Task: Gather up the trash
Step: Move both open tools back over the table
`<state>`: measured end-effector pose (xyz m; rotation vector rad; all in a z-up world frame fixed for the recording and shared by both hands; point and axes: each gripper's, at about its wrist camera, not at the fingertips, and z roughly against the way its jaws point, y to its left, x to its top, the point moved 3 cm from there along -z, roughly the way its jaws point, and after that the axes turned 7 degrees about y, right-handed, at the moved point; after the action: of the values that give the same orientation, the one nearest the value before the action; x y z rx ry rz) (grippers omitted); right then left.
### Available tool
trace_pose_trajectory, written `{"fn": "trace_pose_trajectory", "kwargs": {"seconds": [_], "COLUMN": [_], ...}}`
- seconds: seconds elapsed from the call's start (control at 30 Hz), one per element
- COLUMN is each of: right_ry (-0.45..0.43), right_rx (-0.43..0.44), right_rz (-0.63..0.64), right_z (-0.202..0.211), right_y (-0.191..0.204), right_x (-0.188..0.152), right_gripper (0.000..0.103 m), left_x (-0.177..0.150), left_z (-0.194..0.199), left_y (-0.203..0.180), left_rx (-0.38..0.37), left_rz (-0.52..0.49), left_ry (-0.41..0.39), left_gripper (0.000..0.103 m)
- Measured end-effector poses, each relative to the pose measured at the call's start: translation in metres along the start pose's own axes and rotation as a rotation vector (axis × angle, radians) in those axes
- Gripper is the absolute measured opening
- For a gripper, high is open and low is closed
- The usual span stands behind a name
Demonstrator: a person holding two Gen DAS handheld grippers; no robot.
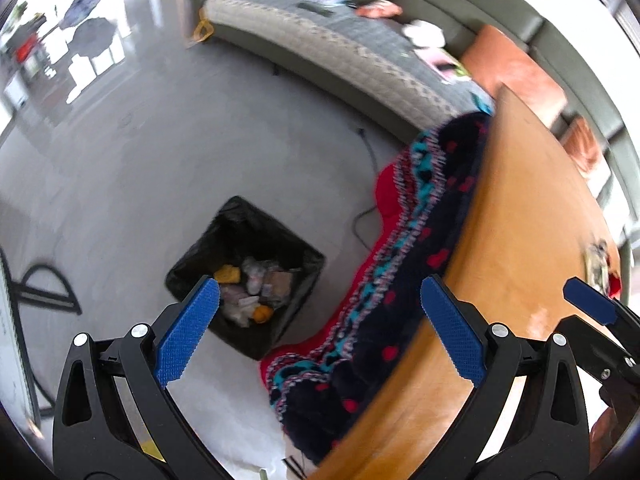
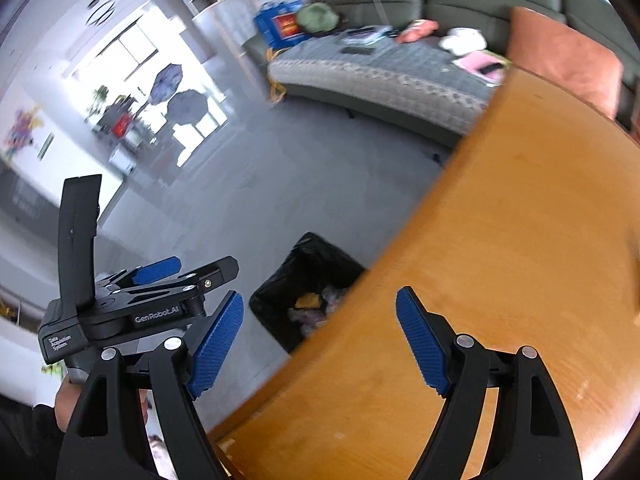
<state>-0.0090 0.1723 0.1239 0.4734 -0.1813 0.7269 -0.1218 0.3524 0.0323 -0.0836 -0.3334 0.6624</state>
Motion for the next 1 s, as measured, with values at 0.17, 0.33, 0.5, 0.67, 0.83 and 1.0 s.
{"fn": "trace_pose_trajectory", "kwargs": {"seconds": [0.17, 0.33, 0.5, 0.67, 0.83, 1.0], "right_ry": [-0.053, -0.095, -0.135, -0.162, -0.187, -0.212], "right_rx": [-0.033, -0.069, -0.13, -0.188, -0.219, -0.273], "right_rz": [-0.113, -0.228, -0.313, -0.405, -0.504, -0.59], "right_z": [0.032, 0.061, 0.091, 0.12, 0.146, 0.177], "right_y": [-0.057, -0.118, -0.175, -0.237, -0.297, -0.349], "right_x": [-0.017, -0.041, -0.068, -0.104, -0.141, -0.176], "right_gripper": [0.079, 0.079, 0.079, 0.079, 0.079, 0.079], "left_x": [-0.001, -0.007, -0.019, -0.038, -0.057, -0.066], "left_z": [-0.002, -0.005, -0.014, -0.023, -0.034, -0.035], "left_y": [-0.069, -0.137, -0.204, -0.27, -0.332, -0.383], "left_rx": [-0.036, -0.065, -0.091, -0.118, -0.119, -0.132], "left_rz": [-0.116, -0.221, -0.317, -0.407, -0.491, -0.56], "left_ry": [0.009, 0.02, 0.039, 0.062, 0.079, 0.081], "left_gripper": [0.097, 0.097, 0.097, 0.097, 0.097, 0.097]}}
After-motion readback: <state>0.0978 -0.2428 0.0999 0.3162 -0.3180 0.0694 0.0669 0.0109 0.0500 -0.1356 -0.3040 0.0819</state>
